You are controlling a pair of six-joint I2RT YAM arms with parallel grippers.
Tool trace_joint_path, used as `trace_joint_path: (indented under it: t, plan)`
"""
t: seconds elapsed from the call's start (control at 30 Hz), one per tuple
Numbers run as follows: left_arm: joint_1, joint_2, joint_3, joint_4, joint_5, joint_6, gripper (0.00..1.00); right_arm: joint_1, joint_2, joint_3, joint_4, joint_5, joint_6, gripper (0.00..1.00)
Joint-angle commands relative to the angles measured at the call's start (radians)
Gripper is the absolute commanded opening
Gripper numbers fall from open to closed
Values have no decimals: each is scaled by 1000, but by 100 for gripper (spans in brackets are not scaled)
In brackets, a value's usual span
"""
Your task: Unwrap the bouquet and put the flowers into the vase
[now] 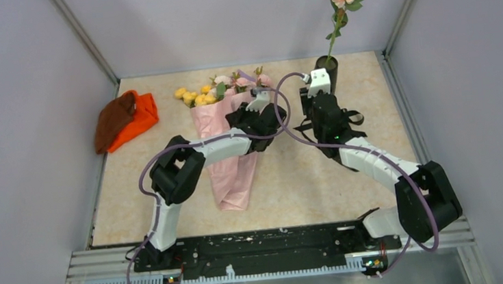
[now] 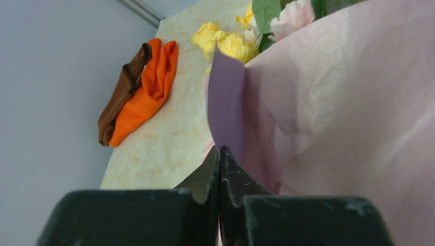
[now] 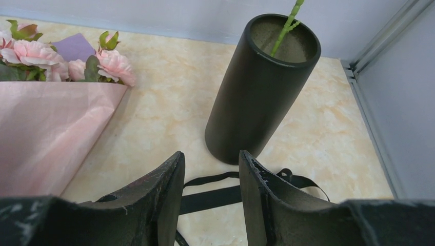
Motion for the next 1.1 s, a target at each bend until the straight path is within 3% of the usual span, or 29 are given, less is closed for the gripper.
trace_joint_path:
  t: [0.0,0.17,0.27,0.43,0.5,0.57,0.6,0.63,0.73,0.97,1.07]
  plan:
    - [2,-116,-81,22,-25,-60,2,5,36,-1,64,-26,21,43]
    - [28,-229,-246,222,-74,31,6,8,129,26,75,-93,64,43]
    - [55,-263,-272,156,-104,1,9,35,185,58,99,-121,79,43]
    - [94,-278,-188,-433,-105,-484,14,104,314,168,106,-145,71,43]
    - [109,-245,-110,-786,-104,-789,15,136,366,221,102,-156,60,43]
    - [127,-176,-22,-1191,-101,-1188,18,165,411,271,98,-168,52,43]
    - [139,-148,0,-1262,-103,-1234,22,181,438,295,97,-175,48,43]
    - [157,-131,-6,-1274,-100,-1238,30,194,458,315,98,-184,46,43]
    - [200,-117,-53,-1275,-54,-1285,35,222,505,363,102,-211,50,42]
    - [296,-124,-131,-1275,-8,-1370,72,248,564,406,100,-245,52,42]
    - [313,-161,-148,-1275,-9,-1372,80,247,576,409,104,-248,54,42]
